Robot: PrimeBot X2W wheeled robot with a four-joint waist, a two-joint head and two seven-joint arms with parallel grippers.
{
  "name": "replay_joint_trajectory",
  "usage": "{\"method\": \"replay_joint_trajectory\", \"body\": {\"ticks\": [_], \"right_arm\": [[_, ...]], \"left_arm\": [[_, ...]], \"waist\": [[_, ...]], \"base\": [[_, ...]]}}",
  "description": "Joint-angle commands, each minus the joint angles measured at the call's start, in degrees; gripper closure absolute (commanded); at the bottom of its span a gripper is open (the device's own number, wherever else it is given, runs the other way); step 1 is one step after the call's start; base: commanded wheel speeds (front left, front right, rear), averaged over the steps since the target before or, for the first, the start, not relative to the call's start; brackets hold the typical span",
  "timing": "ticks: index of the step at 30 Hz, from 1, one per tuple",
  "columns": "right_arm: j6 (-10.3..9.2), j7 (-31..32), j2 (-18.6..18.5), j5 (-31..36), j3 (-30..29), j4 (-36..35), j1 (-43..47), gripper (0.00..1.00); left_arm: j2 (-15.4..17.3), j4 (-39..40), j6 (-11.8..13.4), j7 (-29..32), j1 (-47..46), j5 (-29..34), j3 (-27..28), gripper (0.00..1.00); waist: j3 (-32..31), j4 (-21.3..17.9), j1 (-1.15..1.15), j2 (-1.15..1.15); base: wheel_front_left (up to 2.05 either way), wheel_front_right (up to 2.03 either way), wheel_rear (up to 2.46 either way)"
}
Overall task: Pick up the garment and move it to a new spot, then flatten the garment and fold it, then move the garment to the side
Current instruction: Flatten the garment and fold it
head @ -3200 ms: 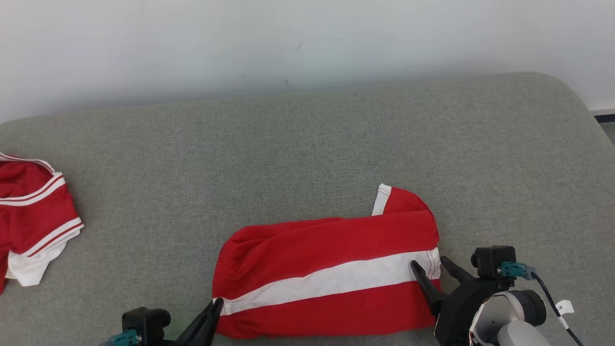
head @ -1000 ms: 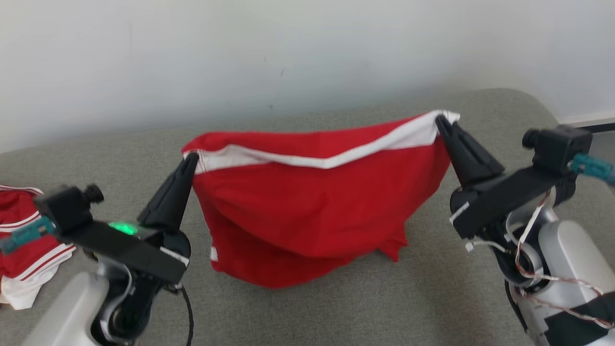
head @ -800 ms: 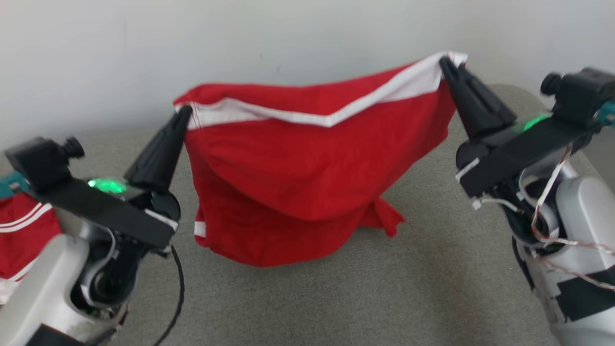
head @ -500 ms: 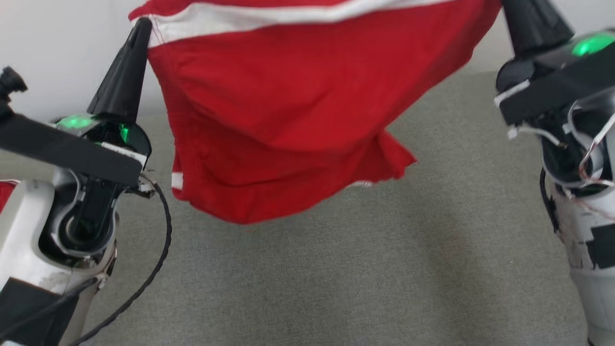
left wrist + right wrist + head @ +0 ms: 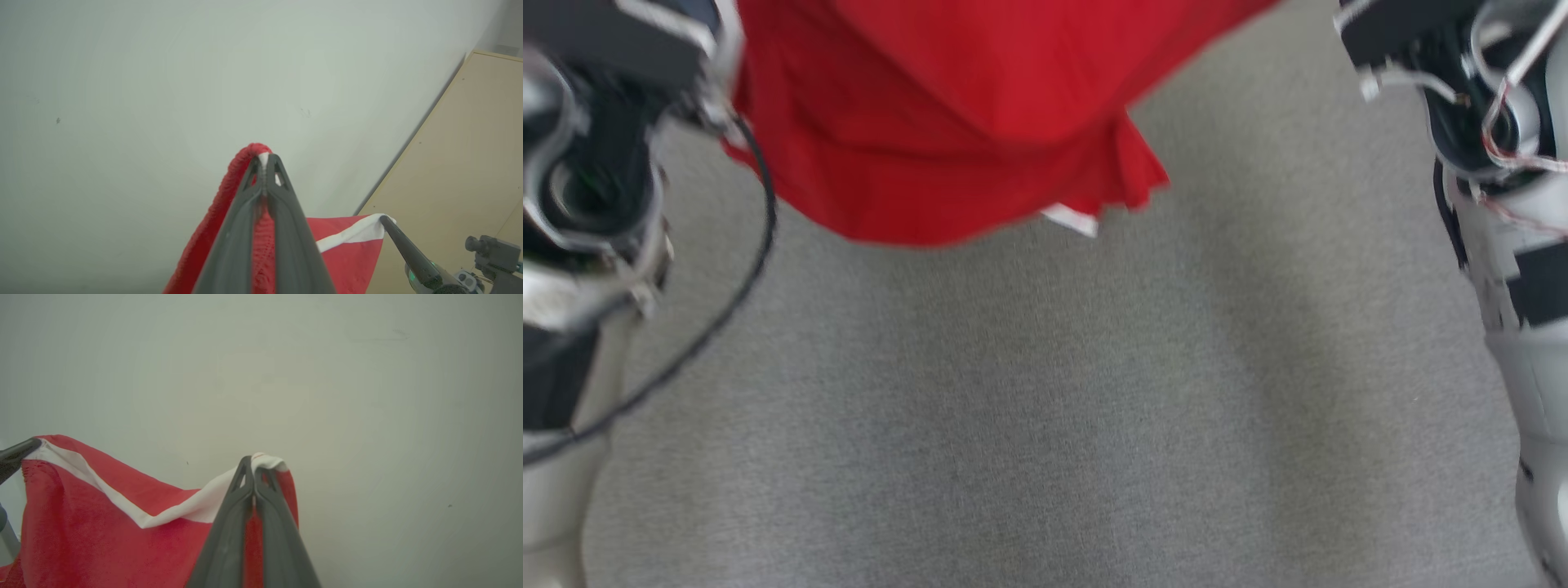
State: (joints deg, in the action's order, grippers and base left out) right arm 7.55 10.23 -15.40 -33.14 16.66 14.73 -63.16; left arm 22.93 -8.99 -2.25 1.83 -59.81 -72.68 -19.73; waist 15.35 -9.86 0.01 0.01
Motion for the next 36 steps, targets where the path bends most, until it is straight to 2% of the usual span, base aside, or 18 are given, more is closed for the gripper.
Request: {"method": "replay_joint_trajectory", "body": {"ticks": [1, 7, 13, 16, 19, 25, 30, 36], "right_arm": [[-0.12, -0.91, 0.62, 1.36, 0.93, 1.67, -3.35, 1.00], [-0.12, -8.89, 2.52, 6.40, -0.41, 6.74, -14.93, 1.00], [-0.12, -21.01, 4.02, 15.65, -4.45, 9.85, -23.55, 1.00], [-0.12, -24.15, 4.24, 20.13, -6.11, 8.85, -24.99, 1.00], [-0.12, -25.19, 4.35, 24.96, -6.42, 8.35, -23.14, 1.00], [-0.12, -25.43, 3.46, 28.06, -2.86, 9.77, -19.03, 1.00], [-0.12, -25.46, 1.17, 25.38, 2.02, 10.13, -14.19, 1.00], [-0.12, -22.78, -2.93, 20.57, 7.53, 10.02, -7.98, 1.00]], "left_arm": [[-0.16, -1.03, 0.82, -0.04, -3.43, 1.18, 0.51, 1.00], [-0.61, -4.16, 1.74, -3.02, -13.41, 3.77, 2.63, 1.00], [-1.72, -5.61, -0.36, -12.01, -20.83, 8.00, 5.07, 1.00], [-2.62, -4.43, -2.22, -14.75, -22.33, 9.05, 5.78, 1.00], [-3.26, -3.80, -3.91, -15.99, -20.24, 9.70, 5.88, 1.00], [-3.18, -4.25, -5.18, -16.73, -14.60, 10.01, 4.16, 1.00], [-1.43, -0.60, -5.28, -16.91, -7.46, 7.23, 1.38, 1.00], [1.82, 4.33, -5.24, -16.75, 1.59, 4.79, -6.36, 1.00]], "waist": [[10.98, -1.68, -0.01, -0.01], [19.97, -2.36, -0.01, -0.01], [24.95, -1.90, -0.01, -0.01], [27.10, -1.24, -0.01, -0.01], [28.62, -0.47, -0.01, -0.01], [29.36, 0.88, -0.01, -0.01], [27.18, 1.66, -0.01, -0.01], [22.41, 2.86, -0.01, -0.01]], "base": [[0.00, 0.00, 0.00], [0.00, 0.00, 0.00], [0.00, 0.00, 0.00], [0.00, 0.00, 0.00], [0.00, 0.00, 0.00], [0.00, 0.00, 0.00], [0.00, 0.00, 0.00], [0.00, 0.00, 0.00]]}}
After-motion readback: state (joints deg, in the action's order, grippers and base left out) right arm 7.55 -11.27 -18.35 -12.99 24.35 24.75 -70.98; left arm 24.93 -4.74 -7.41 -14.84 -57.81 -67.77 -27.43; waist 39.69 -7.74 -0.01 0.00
